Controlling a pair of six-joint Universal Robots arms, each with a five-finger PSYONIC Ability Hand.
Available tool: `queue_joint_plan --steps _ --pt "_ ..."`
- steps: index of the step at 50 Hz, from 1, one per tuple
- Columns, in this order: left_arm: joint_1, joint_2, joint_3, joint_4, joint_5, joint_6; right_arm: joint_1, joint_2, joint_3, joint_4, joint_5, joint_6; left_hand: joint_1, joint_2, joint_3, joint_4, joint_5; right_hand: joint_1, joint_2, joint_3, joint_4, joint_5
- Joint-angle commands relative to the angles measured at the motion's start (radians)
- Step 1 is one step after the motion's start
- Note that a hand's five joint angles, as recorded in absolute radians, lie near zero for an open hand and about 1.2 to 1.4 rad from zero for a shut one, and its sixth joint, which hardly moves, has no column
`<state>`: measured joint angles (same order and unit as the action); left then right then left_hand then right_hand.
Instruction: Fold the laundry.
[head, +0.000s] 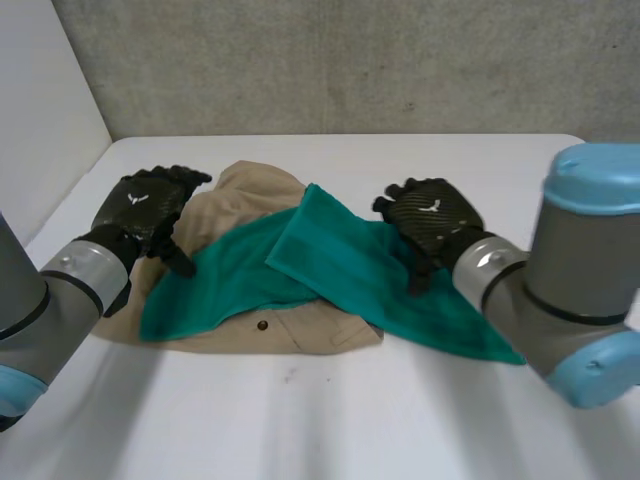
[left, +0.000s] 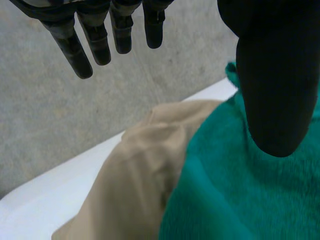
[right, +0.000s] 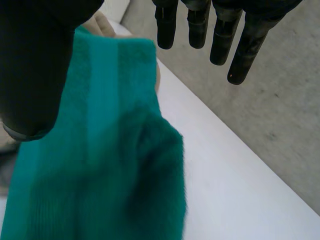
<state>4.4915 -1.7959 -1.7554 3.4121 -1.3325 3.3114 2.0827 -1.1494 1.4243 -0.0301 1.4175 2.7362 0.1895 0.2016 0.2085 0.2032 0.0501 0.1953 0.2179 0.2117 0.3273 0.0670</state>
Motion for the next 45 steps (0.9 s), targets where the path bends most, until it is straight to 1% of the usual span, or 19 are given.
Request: queue_joint_plan --steps 1,3,6,7,8,13,21,26,27,28,29,30,31,36,37,39,40,41,45 --pt "0.009 -0.085 0.010 0.004 -0.002 0.072 0.057 0.154 -0.143 -0.070 -0.012 0.089 0.039 0.027 0.020 0.025 0.004 -0.021 -0.043 -0.037 -0.153 -0.067" --pt "0.009 -0.105 0.014 0.007 -0.008 0.098 0.080 0.207 -0.203 -0.073 -0.023 0.085 0.039 0.027 0.020 0.025 0.004 -0.021 -0.043 -0.037 -0.153 -0.067" --pt "0.009 -0.149 0.028 0.015 -0.040 0.160 0.103 0.269 -0.266 -0.074 -0.045 0.080 0.039 0.027 0.020 0.025 0.004 -0.021 -0.043 -0.037 -0.153 -0.067" --pt "0.009 -0.160 0.034 0.016 -0.053 0.175 0.121 0.311 -0.310 -0.076 -0.061 0.077 0.039 0.027 0.020 0.025 0.004 -0.021 -0.043 -0.037 -0.153 -0.067" --pt "0.012 -0.175 0.049 0.015 -0.075 0.197 0.131 0.333 -0.333 -0.077 -0.071 0.077 0.036 0.024 0.017 0.022 0.001 -0.021 -0.043 -0.037 -0.153 -0.067" --pt "0.037 -0.184 0.076 0.015 -0.119 0.214 0.171 0.451 -0.471 -0.060 -0.092 0.076 0.030 0.018 0.011 0.016 -0.005 -0.021 -0.043 -0.037 -0.153 -0.067" --pt "0.064 -0.132 0.073 0.006 -0.117 0.211 0.215 0.618 -0.668 -0.024 -0.075 0.042 0.030 0.018 0.011 0.016 -0.005 -0.021 -0.043 -0.037 -0.153 -0.067" --pt "0.072 -0.088 0.056 0.004 -0.117 0.208 0.224 0.704 -0.777 0.001 -0.034 -0.026 0.027 0.015 0.008 0.013 -0.008 -0.014 -0.037 -0.031 -0.146 -0.060" --pt "0.078 -0.074 0.047 0.004 -0.116 0.204 0.224 0.726 -0.804 0.004 -0.016 -0.050 0.027 0.015 0.008 0.013 -0.008 0.295 0.272 0.278 0.163 0.248" --pt "0.081 -0.066 0.042 0.004 -0.116 0.201 0.226 0.732 -0.815 0.004 -0.008 -0.059 0.024 0.012 0.005 0.010 -0.011 0.481 0.458 0.464 0.349 0.435" --pt "0.084 -0.060 0.036 0.004 -0.116 0.200 0.226 0.735 -0.827 0.004 0.001 -0.067 0.024 0.012 0.005 0.010 -0.011 0.724 0.701 0.708 0.592 0.678" --pt "0.087 -0.056 0.033 0.004 -0.114 0.197 0.226 0.734 -0.837 0.003 0.007 -0.073 0.024 0.012 0.005 0.010 -0.011 1.017 0.994 1.001 0.885 0.971" --pt "0.090 -0.053 0.030 0.004 -0.113 0.189 0.226 0.719 -0.849 0.003 0.015 -0.082 0.024 0.012 0.005 0.010 -0.011 1.199 1.177 1.183 1.067 1.153" --pt "0.089 -0.048 0.030 0.004 -0.096 0.178 0.221 0.570 -0.846 0.001 0.020 -0.075 0.018 0.006 -0.001 0.004 -0.017 1.201 1.178 1.185 1.069 1.155" --pt "0.090 -0.043 0.030 0.004 -0.093 0.178 0.217 0.512 -0.837 0.001 0.021 -0.076 0.015 0.003 -0.004 0.002 -0.020 1.201 1.178 1.185 1.069 1.155" --pt "0.090 -0.034 0.031 0.006 -0.093 0.177 0.215 0.450 -0.820 0.001 0.023 -0.078 0.012 0.000 -0.007 -0.001 -0.023 1.201 1.178 1.185 1.069 1.155" --pt "0.092 -0.023 0.034 0.006 -0.091 0.177 0.211 0.388 -0.799 0.012 0.027 -0.084 0.004 -0.009 -0.015 -0.010 -0.032 1.201 1.178 1.185 1.069 1.155" --pt "0.092 -0.017 0.036 0.006 -0.091 0.175 0.205 0.357 -0.783 0.018 0.027 -0.090 0.001 -0.012 -0.018 -0.013 -0.035 1.201 1.178 1.185 1.069 1.155" --pt "0.089 0.000 0.040 0.006 -0.090 0.152 0.128 0.234 -0.696 0.070 0.027 -0.096 -0.002 -0.014 -0.021 -0.016 -0.038 1.201 1.178 1.185 1.069 1.155"
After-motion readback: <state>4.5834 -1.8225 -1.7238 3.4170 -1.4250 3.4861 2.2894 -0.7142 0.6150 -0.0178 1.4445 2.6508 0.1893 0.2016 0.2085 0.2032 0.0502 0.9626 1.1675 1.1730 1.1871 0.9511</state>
